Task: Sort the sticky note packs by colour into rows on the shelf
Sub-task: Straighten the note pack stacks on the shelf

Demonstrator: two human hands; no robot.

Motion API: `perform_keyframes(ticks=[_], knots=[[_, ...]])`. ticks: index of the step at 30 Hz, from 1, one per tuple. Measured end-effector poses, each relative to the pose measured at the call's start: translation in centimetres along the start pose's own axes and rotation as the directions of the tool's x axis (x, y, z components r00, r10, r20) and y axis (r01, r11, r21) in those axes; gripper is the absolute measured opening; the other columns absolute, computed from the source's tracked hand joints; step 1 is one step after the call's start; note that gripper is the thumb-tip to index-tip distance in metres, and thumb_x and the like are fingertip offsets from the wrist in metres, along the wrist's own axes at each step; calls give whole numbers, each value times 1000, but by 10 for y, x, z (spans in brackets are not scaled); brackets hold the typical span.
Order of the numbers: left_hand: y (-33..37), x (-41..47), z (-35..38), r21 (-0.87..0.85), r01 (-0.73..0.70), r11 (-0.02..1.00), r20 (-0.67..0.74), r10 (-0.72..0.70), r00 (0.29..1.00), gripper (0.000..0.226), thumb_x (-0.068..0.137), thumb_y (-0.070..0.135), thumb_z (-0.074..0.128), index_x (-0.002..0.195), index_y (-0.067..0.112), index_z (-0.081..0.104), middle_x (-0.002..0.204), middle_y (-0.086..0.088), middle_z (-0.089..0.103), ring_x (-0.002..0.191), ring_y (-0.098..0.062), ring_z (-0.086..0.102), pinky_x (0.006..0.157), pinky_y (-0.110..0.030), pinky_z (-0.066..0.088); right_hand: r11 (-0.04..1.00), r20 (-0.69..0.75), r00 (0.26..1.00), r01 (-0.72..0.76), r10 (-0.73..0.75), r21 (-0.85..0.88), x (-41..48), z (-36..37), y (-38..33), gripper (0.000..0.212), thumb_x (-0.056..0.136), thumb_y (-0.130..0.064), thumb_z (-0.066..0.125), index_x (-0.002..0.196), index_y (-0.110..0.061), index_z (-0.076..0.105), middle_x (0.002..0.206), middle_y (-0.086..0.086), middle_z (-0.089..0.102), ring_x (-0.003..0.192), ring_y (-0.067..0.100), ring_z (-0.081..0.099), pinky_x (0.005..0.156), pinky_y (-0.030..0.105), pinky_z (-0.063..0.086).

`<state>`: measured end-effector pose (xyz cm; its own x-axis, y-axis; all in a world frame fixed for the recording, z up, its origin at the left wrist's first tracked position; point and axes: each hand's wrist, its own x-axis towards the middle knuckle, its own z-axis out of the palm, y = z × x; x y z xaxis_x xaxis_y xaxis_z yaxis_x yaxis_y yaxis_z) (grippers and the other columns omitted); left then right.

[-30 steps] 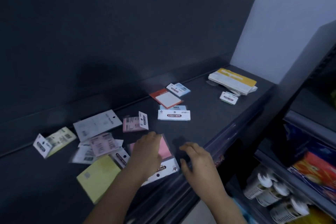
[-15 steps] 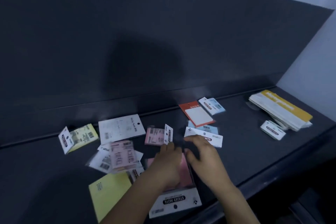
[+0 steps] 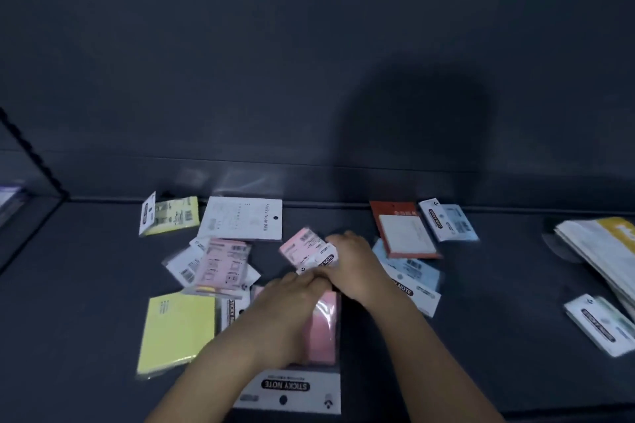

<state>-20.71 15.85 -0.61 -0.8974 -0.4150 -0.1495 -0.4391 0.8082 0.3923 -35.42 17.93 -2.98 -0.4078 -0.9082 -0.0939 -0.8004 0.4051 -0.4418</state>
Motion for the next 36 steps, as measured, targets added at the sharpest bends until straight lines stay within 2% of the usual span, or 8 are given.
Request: perform_keyframes(ticks=[6,8,11,15,20,23,28,36], knots=[[3,-23,-12,-217,168,962,-240,-220,945,20,80,16,68,94,23,57,86,10,57,79,-10,53,72,-28,44,961,-160,987,50,-6,271,-9,-9,-1,17,80,-18,69,95,-11,63,90,-2,47,83,16,51,64,19,30],[1,-35,-20,-352,163,922,-271,-267,925,17,80,19,69,76,24,54,72,10,57,69,-8,54,67,-33,46,928,-206,979,72,5,365,-13,-14,1,10,84,-15,66,88,-17,57,83,-7,52,74,9,53,58,11,35],[-4,-55,-39,-548,133,826,-362,-377,853,16,82,21,69,78,28,55,69,-3,59,62,-16,54,60,-34,44,836,-229,969,53,89,546,-17,-20,1,6,85,-13,63,84,-14,57,75,-12,59,68,8,56,52,8,39],[-16,-83,-58,-757,43,653,-512,-632,582,12,79,13,71,80,19,61,67,-7,64,59,-12,58,51,-23,46,636,-174,966,13,192,772,-22,-22,-15,8,81,-7,57,79,-12,62,74,-3,68,67,12,62,59,24,44],[-48,-133,-64,-930,-252,266,-328,-910,252,10,85,3,61,87,11,56,79,-3,63,68,-14,59,61,-27,48,430,-20,988,-48,152,901,-33,-17,-61,19,84,0,49,79,-12,62,69,0,65,51,3,53,46,16,39],[-71,-171,-61,-917,-348,195,-261,-953,153,15,85,0,60,91,14,59,86,-2,64,73,-13,60,54,-22,52,397,64,993,-97,97,913,-43,-8,-90,19,84,0,46,84,-9,63,63,2,63,42,6,46,39,19,32],[-104,-231,-54,-904,-412,118,-201,-966,165,17,86,-4,54,94,10,59,91,-6,64,78,-15,61,52,-17,54,352,133,988,-151,76,924,-61,15,-150,22,84,2,45,83,-11,63,75,7,69,59,18,59,49,28,41],[-158,-326,-45,-912,-409,24,-122,-969,215,25,87,-6,47,109,5,52,95,-12,62,77,-19,59,50,-24,55,289,299,949,-260,-98,921,-99,87,-277,24,85,6,41,90,-4,62,75,12,69,55,18,58,46,29,45]])
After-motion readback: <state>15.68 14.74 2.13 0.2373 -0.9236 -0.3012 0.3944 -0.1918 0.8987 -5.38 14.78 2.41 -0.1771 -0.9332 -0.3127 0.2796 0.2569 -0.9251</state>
